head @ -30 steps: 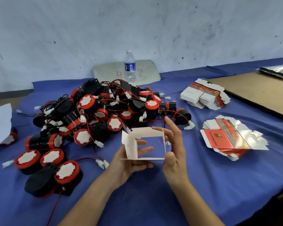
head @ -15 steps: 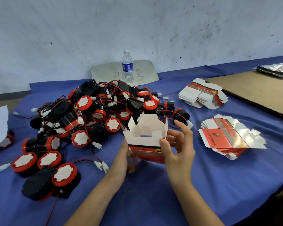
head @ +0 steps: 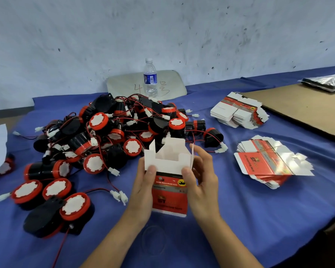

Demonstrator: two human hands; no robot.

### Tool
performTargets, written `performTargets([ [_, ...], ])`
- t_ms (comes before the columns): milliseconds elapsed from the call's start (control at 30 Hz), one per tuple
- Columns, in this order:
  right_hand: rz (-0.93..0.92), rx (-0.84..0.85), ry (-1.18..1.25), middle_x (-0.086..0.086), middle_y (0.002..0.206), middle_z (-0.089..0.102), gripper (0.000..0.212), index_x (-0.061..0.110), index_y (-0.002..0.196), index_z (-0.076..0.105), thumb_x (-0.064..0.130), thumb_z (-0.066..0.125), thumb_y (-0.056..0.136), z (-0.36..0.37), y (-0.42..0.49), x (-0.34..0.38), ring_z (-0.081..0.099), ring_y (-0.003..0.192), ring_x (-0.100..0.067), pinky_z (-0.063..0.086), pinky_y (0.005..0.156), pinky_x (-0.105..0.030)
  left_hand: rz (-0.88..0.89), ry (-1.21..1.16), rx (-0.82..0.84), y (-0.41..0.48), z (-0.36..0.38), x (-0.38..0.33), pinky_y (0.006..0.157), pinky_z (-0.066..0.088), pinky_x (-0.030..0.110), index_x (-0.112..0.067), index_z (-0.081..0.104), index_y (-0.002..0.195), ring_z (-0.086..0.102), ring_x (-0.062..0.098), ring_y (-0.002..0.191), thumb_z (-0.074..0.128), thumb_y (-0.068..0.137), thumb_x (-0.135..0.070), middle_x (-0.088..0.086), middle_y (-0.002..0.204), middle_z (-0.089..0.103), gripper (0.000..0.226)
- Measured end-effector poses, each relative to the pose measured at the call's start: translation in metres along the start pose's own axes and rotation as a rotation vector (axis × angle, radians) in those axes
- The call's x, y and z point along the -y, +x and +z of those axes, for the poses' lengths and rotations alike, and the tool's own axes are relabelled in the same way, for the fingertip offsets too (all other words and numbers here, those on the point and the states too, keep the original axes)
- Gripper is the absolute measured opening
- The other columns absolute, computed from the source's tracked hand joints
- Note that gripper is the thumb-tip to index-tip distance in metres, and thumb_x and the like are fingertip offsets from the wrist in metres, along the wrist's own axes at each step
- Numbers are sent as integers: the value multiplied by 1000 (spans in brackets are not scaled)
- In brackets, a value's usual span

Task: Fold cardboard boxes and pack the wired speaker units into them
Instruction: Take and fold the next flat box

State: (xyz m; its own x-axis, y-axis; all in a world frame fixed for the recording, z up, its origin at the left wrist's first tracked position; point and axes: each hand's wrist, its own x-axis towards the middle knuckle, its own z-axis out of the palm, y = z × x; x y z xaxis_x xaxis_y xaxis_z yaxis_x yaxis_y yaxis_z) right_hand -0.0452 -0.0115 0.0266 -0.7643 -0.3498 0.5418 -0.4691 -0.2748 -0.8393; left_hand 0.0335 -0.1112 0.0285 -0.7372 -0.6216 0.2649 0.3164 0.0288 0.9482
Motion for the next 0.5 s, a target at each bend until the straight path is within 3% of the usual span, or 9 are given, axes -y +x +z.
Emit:
performTargets([
  [133, 17, 26, 66, 23, 111, 63, 41, 37, 125, 49, 45, 49, 84, 0, 1, 2, 61, 95, -1, 47, 83, -18, 89, -11, 14, -1, 0, -5, 68, 54, 21, -30, 49, 115, 66, 5, 87, 54, 76, -48, -14, 100, 68, 43],
  [333, -98, 83, 103, 25, 120, 57, 40, 13, 131, 45, 26, 38, 93, 2, -4, 10, 57, 93, 8, 44, 78, -8, 196, -11, 19, -3, -1, -6, 70, 53, 22, -37, 47, 114, 60, 6, 93, 54, 77, -41, -17, 103, 61, 38],
  [400, -139, 63, 78, 20, 118, 58, 39, 15, 130, 44, 25, 39, 93, 2, -5, 12, 60, 91, 2, 45, 76, -10, 221, -10, 25, -4, -2, -6, 70, 53, 26, -43, 50, 112, 60, 11, 93, 53, 77, -39, -12, 104, 61, 35],
  [500, -158, 35, 50, -2, 118, 61, 36, 28, 128, 46, 30, 42, 92, 2, -6, 14, 63, 89, -14, 49, 74, -21, 238, -16, 16, -6, -1, -6, 67, 53, 27, -50, 54, 107, 60, 14, 88, 53, 75, -39, -9, 100, 61, 34],
])
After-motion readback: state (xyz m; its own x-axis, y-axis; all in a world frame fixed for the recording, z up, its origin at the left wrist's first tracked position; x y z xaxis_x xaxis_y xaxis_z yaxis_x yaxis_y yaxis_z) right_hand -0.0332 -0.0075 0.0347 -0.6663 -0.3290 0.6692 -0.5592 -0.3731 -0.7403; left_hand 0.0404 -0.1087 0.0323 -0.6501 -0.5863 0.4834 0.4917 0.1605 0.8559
